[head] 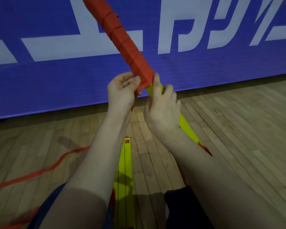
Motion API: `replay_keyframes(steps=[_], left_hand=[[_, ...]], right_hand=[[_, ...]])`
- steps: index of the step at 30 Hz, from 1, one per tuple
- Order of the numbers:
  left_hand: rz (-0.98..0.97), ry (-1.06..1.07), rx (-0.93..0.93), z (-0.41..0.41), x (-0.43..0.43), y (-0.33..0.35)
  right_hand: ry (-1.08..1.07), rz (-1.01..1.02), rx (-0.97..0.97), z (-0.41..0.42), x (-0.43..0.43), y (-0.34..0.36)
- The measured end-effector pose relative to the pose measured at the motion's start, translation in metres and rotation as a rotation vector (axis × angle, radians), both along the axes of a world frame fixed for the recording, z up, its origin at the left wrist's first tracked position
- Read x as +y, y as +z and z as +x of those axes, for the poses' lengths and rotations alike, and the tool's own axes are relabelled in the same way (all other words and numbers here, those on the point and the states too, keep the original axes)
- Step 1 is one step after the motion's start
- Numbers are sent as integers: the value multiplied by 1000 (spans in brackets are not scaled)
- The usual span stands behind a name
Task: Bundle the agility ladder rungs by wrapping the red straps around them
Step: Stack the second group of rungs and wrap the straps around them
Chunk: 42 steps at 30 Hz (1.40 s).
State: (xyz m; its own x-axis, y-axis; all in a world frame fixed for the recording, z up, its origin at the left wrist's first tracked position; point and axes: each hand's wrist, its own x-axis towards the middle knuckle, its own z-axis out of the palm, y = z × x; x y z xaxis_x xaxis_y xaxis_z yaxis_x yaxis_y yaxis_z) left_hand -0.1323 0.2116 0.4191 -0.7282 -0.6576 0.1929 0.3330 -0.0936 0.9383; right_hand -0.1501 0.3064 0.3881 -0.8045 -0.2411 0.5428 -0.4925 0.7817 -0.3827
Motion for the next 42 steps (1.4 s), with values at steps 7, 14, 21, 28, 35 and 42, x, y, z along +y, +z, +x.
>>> replay_keyframes(steps=[7, 14, 21, 28, 35, 42], left_hand=[[-7, -325, 85, 13, -8, 6], [-367, -352, -102, 19, -26, 10], [-525, -330, -266, 23, -29, 11], [-466, -393, -268, 23, -27, 14], [-506, -319, -248, 23, -28, 15], [-428, -393, -282, 26, -26, 16]], right_hand=[[200, -201, -124, -21, 18, 7], [421, -658, -464, -16, 28, 20], [472, -1062, -721, -15, 29, 33], [589, -1178, -881, -22, 40, 38], [734, -1095, -1124, -20, 44, 39], [600, -1043, -934, -25, 36, 32]])
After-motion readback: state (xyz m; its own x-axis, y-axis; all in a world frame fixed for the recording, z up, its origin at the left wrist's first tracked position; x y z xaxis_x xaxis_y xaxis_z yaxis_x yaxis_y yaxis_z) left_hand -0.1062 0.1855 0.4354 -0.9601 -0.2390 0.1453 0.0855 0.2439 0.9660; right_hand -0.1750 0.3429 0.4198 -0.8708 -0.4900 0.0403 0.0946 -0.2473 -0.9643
